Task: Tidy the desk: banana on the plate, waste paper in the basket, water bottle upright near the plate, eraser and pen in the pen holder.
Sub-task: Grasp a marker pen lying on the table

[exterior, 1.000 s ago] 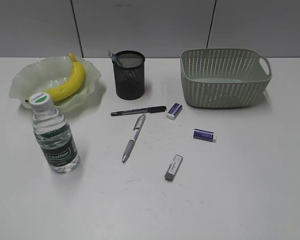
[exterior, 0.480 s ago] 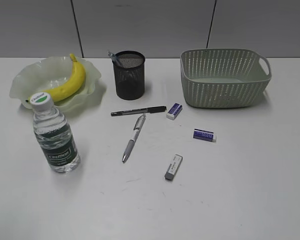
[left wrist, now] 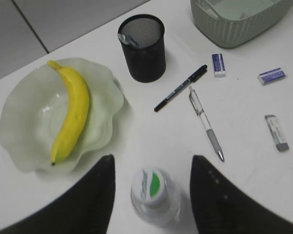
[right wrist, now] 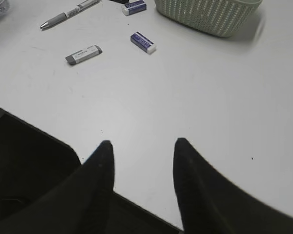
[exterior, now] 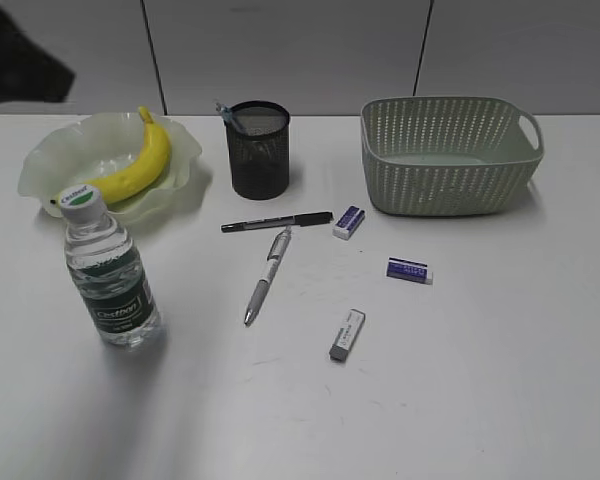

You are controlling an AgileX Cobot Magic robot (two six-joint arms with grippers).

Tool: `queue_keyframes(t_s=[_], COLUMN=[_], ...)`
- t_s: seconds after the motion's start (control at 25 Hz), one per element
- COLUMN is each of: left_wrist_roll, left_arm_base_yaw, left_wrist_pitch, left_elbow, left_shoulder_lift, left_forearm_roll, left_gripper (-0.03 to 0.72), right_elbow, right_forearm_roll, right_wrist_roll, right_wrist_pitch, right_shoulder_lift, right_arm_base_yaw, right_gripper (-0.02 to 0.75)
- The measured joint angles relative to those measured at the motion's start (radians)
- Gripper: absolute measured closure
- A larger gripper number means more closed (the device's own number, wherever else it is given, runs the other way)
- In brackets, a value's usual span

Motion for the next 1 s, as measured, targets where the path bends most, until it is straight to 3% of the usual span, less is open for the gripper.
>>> queue_keyframes(t_s=[0.32,0.56,0.8,1.0], left_wrist_roll=[0.147,0.383,0.542,0.575], left_arm_base_yaw=[-0.001,-0.001,-0.013,-0.046], left_wrist_pitch=[0.049,0.145,0.178,0.099], left_elbow=[-0.419,-0.658,-0.714,-0.716], left_shoulder_lift=[0.533,0.789,0.936,1.016], left_forearm_roll=[-0.020,-0.147,-0.154,-0.081], left_gripper=[0.265,0.259,0.235,0.221], right_elbow=[0.000,0.000,0.000,0.000], right_forearm_roll=[0.001,0.001,0.001,0.001], right_wrist_roll=[-0.001,-0.001,-0.001,-0.001], right_wrist_pitch=[0.000,0.000,0.000,0.000], right_shoulder_lift=[0.000,0.000,0.000,0.000], right_arm_base_yaw=[0.000,0.000,0.000,0.000], right_gripper=[0.407,0.407,0.407,0.407])
